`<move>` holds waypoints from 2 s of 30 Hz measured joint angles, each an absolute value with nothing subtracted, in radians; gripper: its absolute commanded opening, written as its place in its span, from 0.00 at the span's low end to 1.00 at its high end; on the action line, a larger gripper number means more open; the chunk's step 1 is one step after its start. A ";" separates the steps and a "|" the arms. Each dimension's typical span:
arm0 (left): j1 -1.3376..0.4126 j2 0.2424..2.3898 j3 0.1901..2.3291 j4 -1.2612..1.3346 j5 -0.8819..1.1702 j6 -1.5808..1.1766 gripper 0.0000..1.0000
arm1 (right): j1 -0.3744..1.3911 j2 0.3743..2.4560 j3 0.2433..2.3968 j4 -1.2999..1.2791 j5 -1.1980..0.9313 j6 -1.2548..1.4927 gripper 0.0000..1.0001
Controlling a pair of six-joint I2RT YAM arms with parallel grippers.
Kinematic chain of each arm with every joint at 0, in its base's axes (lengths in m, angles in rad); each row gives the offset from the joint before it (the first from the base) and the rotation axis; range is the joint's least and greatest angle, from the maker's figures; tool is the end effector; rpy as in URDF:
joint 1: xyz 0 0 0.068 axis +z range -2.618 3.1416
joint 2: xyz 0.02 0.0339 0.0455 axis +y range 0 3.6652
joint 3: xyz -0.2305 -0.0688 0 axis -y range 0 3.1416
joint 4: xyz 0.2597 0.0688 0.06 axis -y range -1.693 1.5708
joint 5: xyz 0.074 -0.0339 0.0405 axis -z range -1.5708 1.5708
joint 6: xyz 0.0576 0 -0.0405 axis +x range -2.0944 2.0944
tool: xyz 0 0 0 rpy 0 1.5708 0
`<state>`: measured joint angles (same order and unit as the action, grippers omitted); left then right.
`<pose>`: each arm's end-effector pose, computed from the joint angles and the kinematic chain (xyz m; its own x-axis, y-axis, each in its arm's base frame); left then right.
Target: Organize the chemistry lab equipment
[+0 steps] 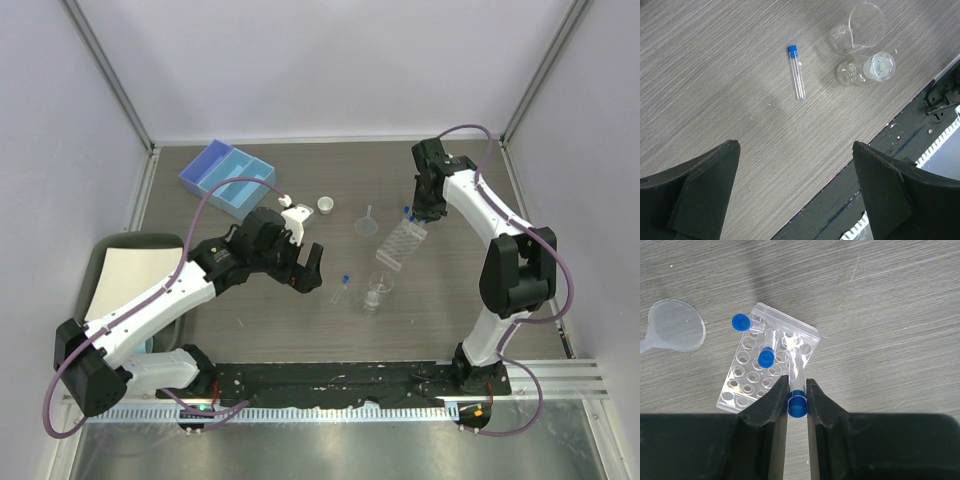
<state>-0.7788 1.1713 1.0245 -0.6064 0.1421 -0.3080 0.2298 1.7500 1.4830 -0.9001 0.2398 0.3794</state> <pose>0.2018 -0.2106 0.2576 -0.6970 0.2662 -0.6658 0.5851 0.7479 -0.3135 0.3716 0.0729 0.2102 -0.8801 0.1636 -0.4458 0.2105 0.9759 -0.0574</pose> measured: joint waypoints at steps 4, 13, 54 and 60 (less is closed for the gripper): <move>-0.779 1.172 1.024 -0.606 0.142 -0.308 1.00 | 0.227 1.779 1.483 -0.883 0.226 0.380 0.01; -0.779 1.181 1.024 -0.607 0.142 -0.308 1.00 | 0.225 1.798 1.483 -0.867 0.221 0.380 0.01; -0.818 1.277 1.024 -0.609 0.135 -0.315 1.00 | 0.212 1.589 1.420 -0.881 0.231 0.402 0.65; -0.839 1.356 1.032 -0.608 0.097 -0.360 0.98 | 0.212 1.471 1.419 -0.901 0.230 0.394 0.65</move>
